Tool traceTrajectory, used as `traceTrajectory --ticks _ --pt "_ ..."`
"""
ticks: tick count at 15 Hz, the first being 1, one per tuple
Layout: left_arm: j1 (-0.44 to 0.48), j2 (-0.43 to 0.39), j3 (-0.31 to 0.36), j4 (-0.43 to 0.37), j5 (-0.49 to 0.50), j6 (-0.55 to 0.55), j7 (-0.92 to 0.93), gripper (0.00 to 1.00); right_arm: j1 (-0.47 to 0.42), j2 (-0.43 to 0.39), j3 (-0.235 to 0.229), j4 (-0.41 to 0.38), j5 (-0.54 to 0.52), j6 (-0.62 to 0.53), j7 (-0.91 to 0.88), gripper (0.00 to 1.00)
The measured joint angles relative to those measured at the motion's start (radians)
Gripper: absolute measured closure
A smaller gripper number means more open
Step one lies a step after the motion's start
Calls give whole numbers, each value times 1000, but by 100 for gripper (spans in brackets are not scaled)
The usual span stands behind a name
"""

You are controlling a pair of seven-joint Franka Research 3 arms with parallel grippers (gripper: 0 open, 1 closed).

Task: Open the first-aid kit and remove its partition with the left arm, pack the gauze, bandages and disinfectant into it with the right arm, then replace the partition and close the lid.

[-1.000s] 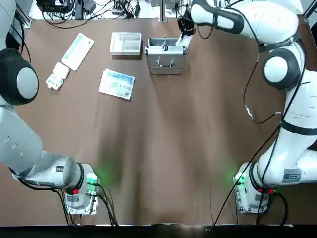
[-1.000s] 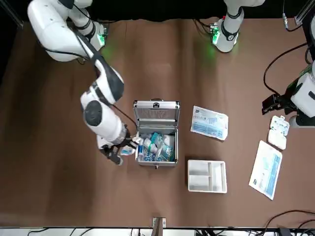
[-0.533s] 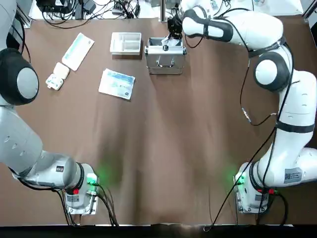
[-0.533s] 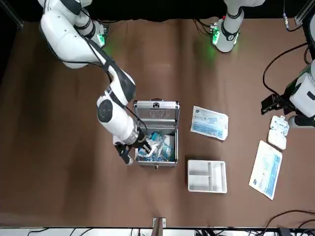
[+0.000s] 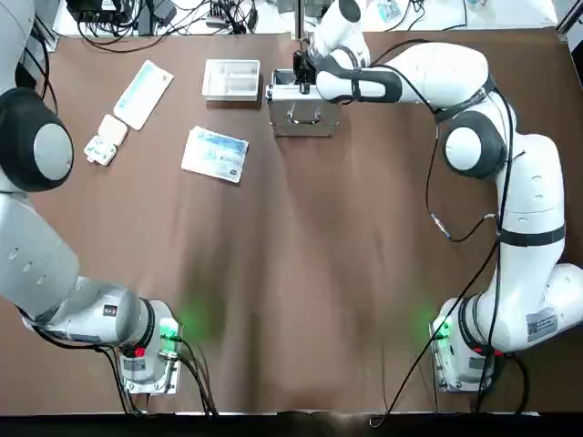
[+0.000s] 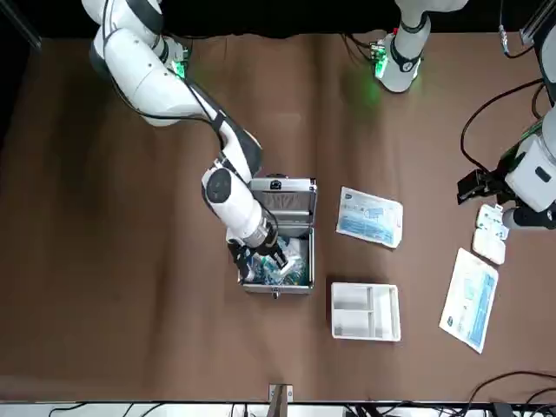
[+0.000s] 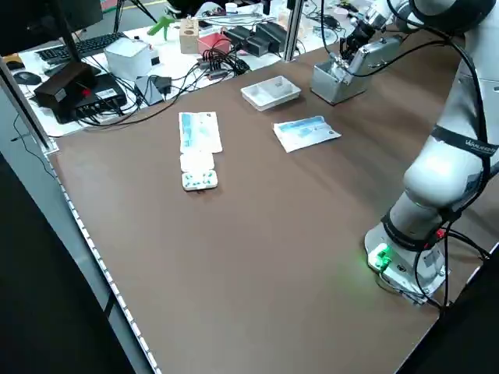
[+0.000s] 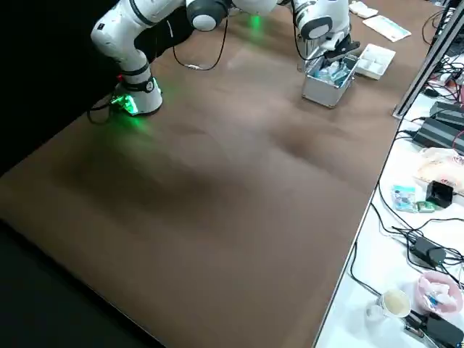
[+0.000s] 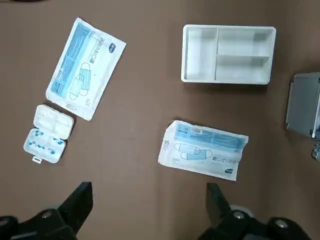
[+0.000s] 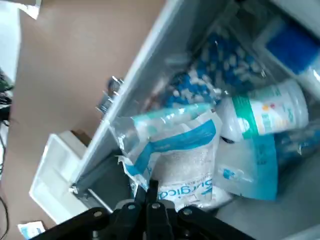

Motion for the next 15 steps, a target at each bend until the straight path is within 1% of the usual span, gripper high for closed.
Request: traceTrajectory --ticks 1,2,5,6,7,10,13,14,15 --pt "0 0 0 0 0 0 0 0 8 9 -4 1 0 0 17 99" --pt "0 0 0 0 0 0 0 0 19 23 -18 9 1 -3 47 99" --pt "-1 0 0 0 0 0 0 0 19 25 -27 18 5 -8 63 97" --pt "-1 0 0 0 0 0 0 0 19 26 -29 20 6 -9 64 92" --pt "-1 1 0 0 0 0 0 0 19 26 -31 22 6 -9 64 83" --pt "-10 9 -1 0 0 5 0 0 19 28 -35 30 6 -8 64 55" --pt "-34 30 -1 0 0 34 0 0 14 27 -38 44 6 -8 59 27" --pt "-47 41 -1 0 0 50 -4 0 11 26 -38 50 6 -8 51 25" --pt "-58 53 -1 0 0 74 -7 0 9 25 -38 56 6 -8 41 25"
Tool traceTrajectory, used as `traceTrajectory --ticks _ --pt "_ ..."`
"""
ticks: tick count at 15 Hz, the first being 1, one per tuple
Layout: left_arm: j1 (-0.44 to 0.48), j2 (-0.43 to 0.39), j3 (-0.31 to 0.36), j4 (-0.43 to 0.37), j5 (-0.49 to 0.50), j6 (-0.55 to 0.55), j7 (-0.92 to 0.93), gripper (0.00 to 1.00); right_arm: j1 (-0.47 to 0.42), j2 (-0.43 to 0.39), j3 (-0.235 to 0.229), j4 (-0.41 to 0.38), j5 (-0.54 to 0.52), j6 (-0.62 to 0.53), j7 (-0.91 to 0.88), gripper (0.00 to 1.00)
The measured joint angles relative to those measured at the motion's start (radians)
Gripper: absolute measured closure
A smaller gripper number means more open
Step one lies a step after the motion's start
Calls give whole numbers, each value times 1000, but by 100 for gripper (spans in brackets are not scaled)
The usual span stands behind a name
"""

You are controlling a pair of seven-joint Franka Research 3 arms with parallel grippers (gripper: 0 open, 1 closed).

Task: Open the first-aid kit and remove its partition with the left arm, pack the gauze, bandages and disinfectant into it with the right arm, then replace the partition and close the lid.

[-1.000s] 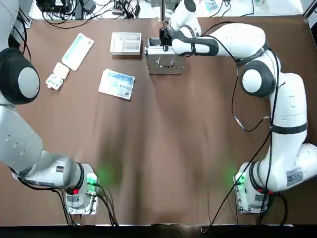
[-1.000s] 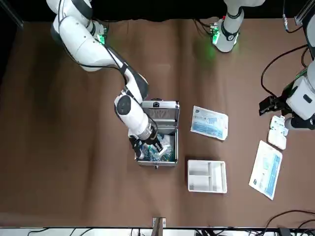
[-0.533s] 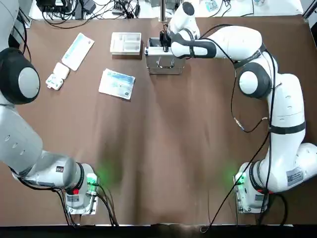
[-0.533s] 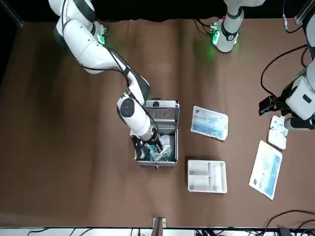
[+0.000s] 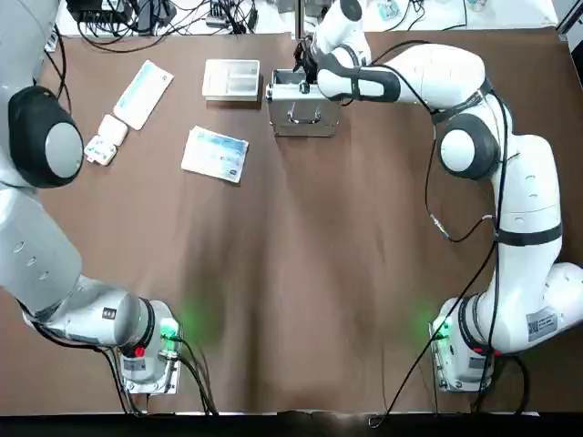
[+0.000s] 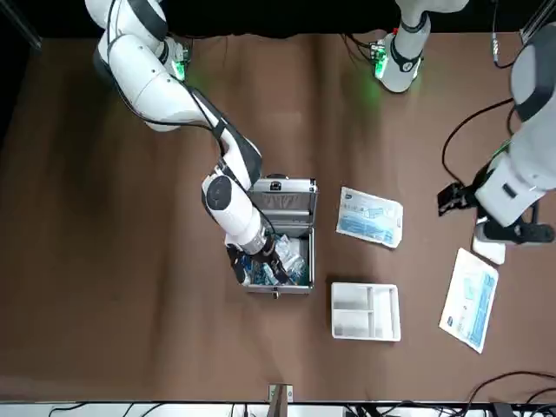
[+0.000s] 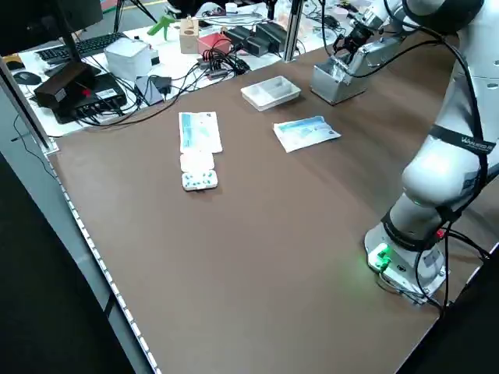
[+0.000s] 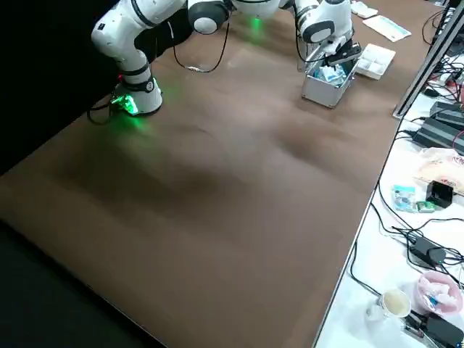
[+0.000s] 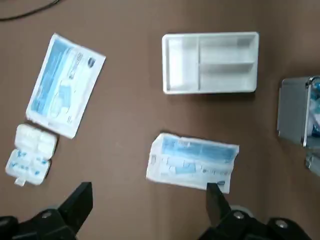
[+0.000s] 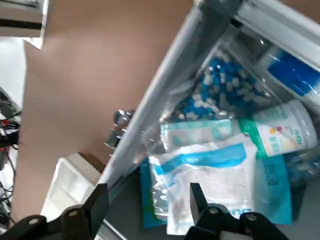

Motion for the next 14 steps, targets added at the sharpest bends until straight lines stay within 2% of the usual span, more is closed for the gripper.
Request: traceTrajectory --ticks 2,3,6,8,11,12,14 --pt "-13 25 -1 0 0 44 -2 0 -5 -2 0 19 0 1 -5 28" --pt "-18 39 -1 0 0 58 -2 0 -9 -4 0 28 0 -4 -7 33" --pt "-33 98 -2 -2 0 112 -2 0 -31 -9 19 50 0 -66 -64 33" --pt "-35 154 -2 -3 0 184 -2 0 -73 -12 72 60 0 -150 -127 33" --pt "-39 235 -3 -4 0 231 -21 0 -182 -23 198 72 0 -319 -240 32" --pt "-52 280 -4 -4 0 240 -35 0 -260 -53 252 78 0 -450 -331 31" --pt "-79 332 -5 -6 0 261 -43 0 -334 -88 278 79 0 -591 -431 30"
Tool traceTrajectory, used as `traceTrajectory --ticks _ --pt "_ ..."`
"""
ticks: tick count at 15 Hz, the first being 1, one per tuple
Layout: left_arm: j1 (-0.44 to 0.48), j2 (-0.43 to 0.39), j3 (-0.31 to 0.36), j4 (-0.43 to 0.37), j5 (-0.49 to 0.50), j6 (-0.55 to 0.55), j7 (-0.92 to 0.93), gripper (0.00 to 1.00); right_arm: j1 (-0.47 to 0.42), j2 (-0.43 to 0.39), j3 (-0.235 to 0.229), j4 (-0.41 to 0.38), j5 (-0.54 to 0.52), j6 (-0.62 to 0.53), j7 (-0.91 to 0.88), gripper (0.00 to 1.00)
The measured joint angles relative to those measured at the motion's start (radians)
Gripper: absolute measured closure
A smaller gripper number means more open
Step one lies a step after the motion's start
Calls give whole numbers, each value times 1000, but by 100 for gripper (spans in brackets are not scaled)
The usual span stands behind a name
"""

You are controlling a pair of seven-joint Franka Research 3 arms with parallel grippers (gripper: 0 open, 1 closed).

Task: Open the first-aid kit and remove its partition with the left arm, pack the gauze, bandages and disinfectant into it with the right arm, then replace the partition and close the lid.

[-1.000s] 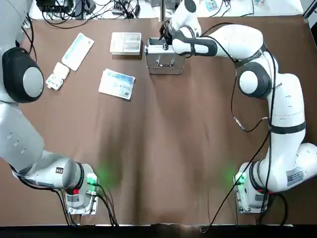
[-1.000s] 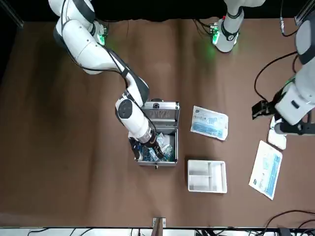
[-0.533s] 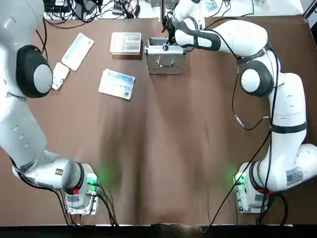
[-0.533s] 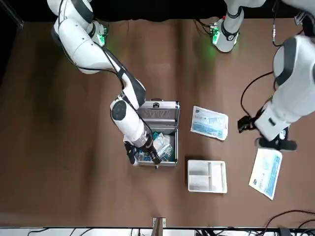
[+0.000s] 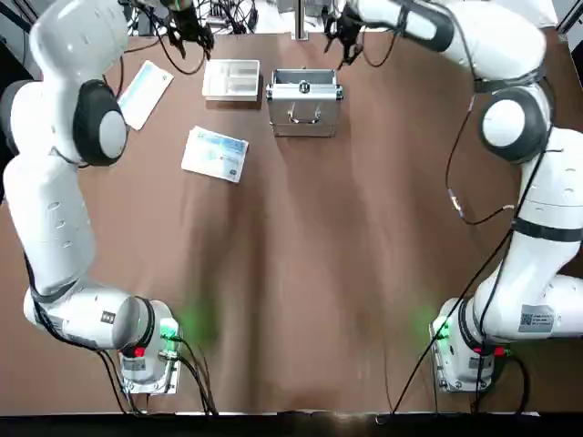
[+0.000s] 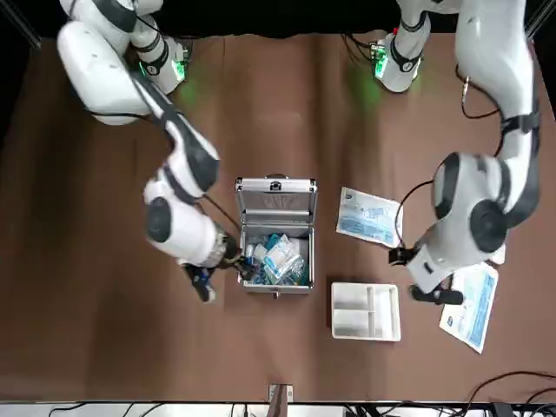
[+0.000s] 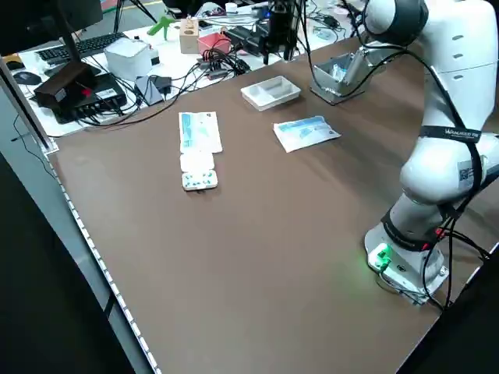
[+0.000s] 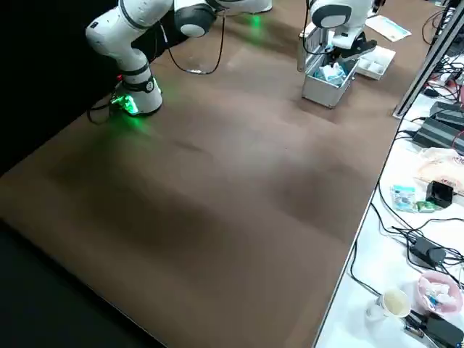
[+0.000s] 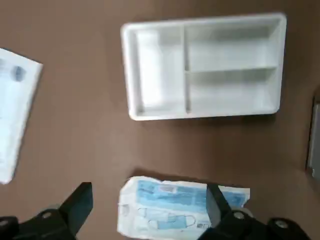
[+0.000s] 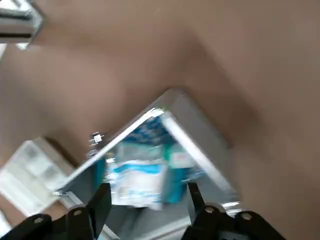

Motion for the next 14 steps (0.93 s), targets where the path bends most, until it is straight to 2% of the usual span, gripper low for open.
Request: traceTrajectory --ticks 3,6,7,8,10,14 --pt "-41 98 0 -2 0 111 -36 0 -120 -31 46 0 0 -174 -170 29" --pt "-49 163 1 -1 0 193 -44 0 -256 -49 109 1 0 -310 -342 25" --pt "-46 174 1 0 0 209 -43 1 -300 -57 130 2 0 -341 -396 24" --pt "-43 181 2 1 0 222 -40 1 -343 -61 151 2 0 -364 -440 18" --pt "-39 190 3 1 0 246 -37 1 -412 -63 196 1 -6 -409 -496 15" --pt "-38 212 3 1 0 299 -38 7 -472 -64 270 0 -60 -437 -522 10"
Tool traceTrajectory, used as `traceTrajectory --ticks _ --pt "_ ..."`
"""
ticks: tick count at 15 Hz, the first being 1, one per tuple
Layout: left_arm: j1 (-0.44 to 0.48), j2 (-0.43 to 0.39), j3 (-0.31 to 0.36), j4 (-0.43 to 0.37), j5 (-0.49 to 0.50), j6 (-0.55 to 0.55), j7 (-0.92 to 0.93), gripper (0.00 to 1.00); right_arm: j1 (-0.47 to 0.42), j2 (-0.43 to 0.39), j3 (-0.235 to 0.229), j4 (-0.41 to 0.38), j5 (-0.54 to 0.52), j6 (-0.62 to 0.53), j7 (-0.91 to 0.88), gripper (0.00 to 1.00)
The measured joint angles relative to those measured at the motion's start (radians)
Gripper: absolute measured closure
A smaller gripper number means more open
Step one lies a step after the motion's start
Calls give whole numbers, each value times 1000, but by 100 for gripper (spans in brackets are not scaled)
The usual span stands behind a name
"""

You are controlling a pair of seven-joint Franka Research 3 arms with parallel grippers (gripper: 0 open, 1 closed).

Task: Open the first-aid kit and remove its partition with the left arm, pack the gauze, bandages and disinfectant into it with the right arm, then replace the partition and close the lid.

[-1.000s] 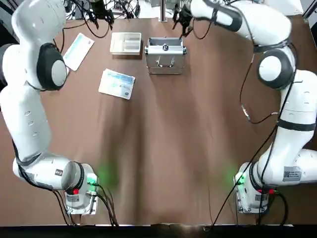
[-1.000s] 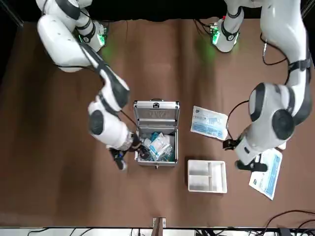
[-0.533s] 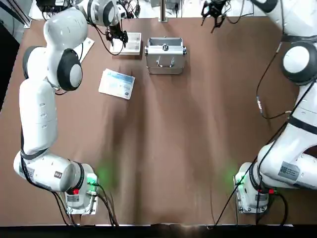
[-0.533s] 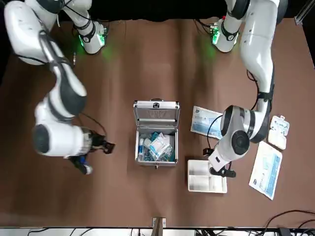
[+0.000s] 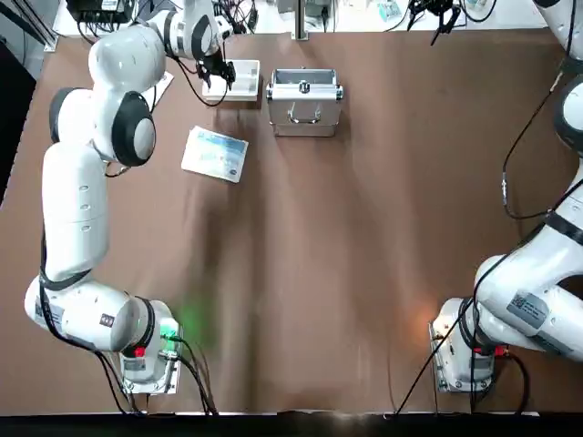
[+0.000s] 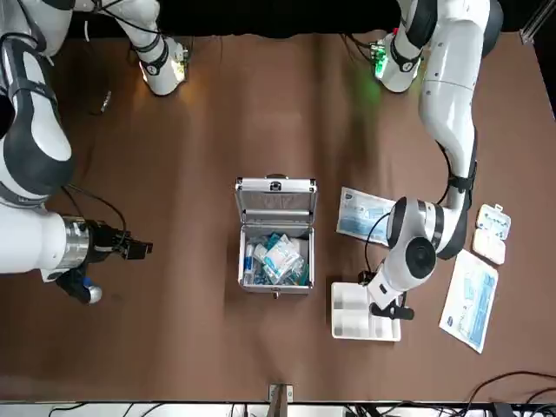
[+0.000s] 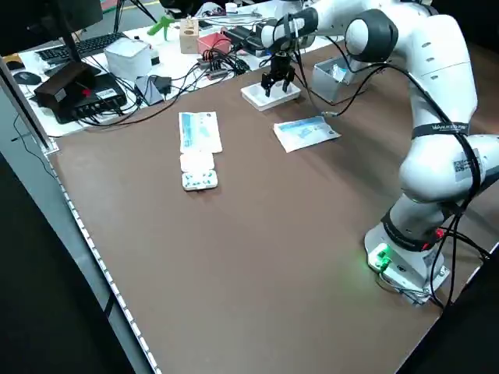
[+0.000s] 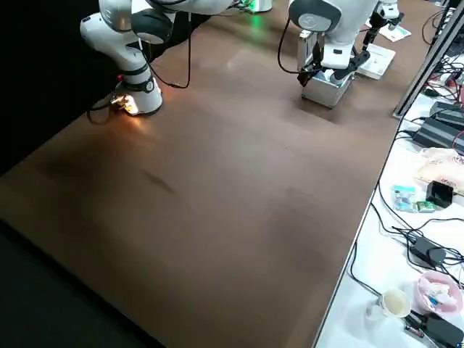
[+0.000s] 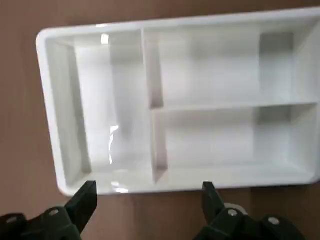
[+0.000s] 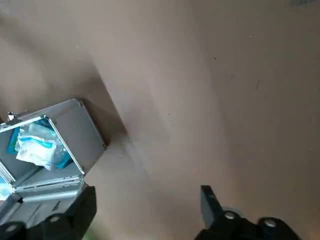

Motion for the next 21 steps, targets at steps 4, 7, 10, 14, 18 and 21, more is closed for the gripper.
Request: traceTrajectory --ticks 4,7,10,14,18,21 --pt "-1 51 0 0 0 129 0 7 -45 0 54 -1 -9 -65 -53 2" --pt "3 71 2 1 0 157 0 12 -69 0 65 -1 -10 -96 -111 2" --pt "4 71 2 6 0 158 0 19 -105 -82 8 0 -9 -108 -304 2" --pt "0 71 1 8 0 158 0 35 -6 -233 -233 -8 90 -120 -445 2" --pt "-1 71 1 8 0 158 -12 74 157 -340 -516 -34 179 -121 -561 2" --pt "-9 71 2 10 0 158 -29 85 228 -431 -650 -59 185 -121 -647 2"
